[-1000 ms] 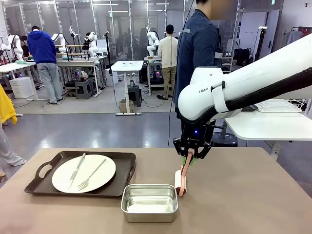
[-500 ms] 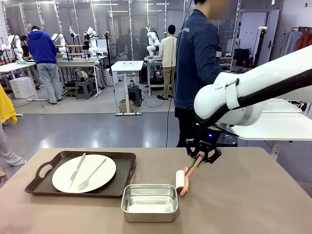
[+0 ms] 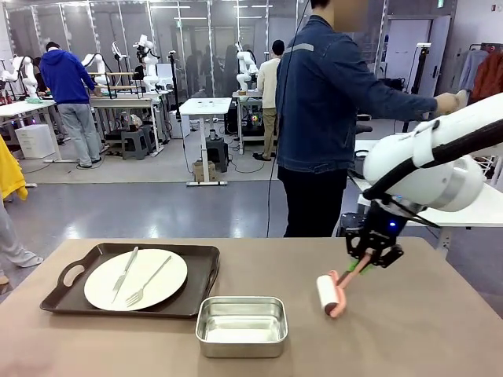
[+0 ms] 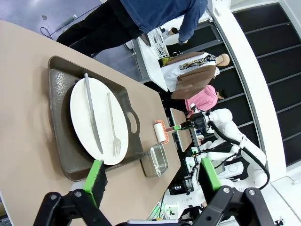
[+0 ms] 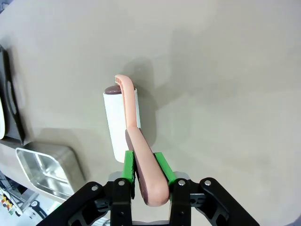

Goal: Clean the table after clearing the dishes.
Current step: When the left (or right) Handle tray is removed, use the left hand (or right hand) to clean the left (or right) side of the table with the Lint Roller, then place the Lint Roller back on top of the Airtight Container.

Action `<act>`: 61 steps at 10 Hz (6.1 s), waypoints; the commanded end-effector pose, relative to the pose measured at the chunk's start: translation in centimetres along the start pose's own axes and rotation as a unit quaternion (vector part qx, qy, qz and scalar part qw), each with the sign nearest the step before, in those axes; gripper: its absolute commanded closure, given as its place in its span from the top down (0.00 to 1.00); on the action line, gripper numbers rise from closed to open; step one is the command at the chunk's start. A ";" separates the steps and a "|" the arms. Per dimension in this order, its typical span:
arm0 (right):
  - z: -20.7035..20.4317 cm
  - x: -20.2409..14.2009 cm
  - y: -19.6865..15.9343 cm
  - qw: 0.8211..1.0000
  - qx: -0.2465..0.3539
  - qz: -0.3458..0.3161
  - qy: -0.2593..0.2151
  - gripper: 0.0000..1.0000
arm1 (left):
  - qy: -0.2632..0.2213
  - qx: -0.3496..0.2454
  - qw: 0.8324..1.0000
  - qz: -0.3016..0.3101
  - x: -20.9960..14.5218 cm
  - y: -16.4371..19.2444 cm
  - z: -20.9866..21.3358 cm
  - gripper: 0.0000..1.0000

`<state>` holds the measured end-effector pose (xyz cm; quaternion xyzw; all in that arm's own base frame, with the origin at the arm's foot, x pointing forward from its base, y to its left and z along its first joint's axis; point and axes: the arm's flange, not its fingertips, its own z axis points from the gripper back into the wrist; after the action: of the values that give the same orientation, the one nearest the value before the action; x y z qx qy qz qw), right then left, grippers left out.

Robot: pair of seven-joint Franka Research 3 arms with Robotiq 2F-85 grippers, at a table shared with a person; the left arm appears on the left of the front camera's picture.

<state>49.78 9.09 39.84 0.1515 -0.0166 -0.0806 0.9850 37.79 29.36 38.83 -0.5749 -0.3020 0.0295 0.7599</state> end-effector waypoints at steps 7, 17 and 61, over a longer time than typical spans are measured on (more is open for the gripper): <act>2.3 2.3 -10.7 0.972 -0.228 -0.053 -0.015 0.23 | 0.003 -0.001 1.000 -0.005 -0.2 -0.1 0.3 1.00; 16.5 -2.1 -8.7 0.966 -0.208 -0.021 -0.149 0.23 | 0.003 -0.001 1.000 -0.005 -0.2 -0.1 0.3 1.00; -1.3 -17.6 33.3 0.684 -0.104 0.715 0.098 0.23 | 0.003 -0.001 1.000 -0.005 -0.2 -0.1 0.3 1.00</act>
<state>37.46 42.93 48.18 -0.0033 -0.0140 0.6727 0.7398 37.80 29.35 38.82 -0.5750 -0.3018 0.0293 0.7599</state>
